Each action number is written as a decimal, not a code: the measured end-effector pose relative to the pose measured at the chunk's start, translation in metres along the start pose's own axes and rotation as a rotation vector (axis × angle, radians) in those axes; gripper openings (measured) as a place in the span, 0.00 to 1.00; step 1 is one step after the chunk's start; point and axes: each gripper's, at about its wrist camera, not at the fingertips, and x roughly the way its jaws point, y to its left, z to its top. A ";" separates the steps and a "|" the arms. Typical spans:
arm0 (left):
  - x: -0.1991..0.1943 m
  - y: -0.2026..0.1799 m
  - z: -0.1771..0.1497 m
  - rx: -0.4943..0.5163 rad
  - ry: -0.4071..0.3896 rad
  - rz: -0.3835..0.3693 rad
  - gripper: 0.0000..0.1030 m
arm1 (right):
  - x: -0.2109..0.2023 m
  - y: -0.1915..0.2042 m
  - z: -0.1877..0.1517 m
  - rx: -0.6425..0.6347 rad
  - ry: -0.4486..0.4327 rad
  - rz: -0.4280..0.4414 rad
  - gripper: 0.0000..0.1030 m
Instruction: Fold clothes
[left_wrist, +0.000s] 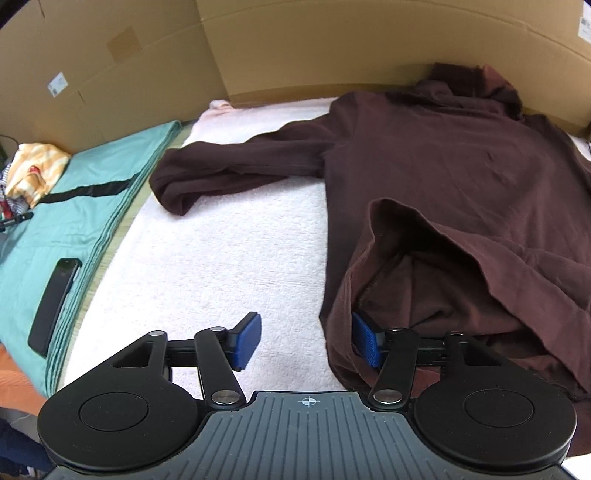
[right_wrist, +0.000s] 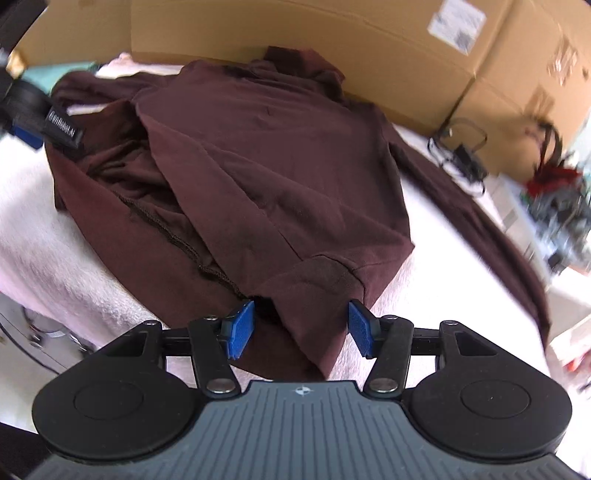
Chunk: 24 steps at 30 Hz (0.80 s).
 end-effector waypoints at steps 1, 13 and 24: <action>0.000 0.002 0.000 0.001 -0.002 0.010 0.60 | -0.001 0.004 -0.001 -0.033 -0.010 -0.023 0.57; 0.004 0.021 0.000 -0.080 0.050 -0.073 0.58 | 0.001 0.008 0.003 -0.084 -0.005 -0.160 0.57; 0.010 0.033 0.007 -0.133 0.107 -0.158 0.29 | 0.007 0.009 0.003 -0.070 0.015 -0.153 0.57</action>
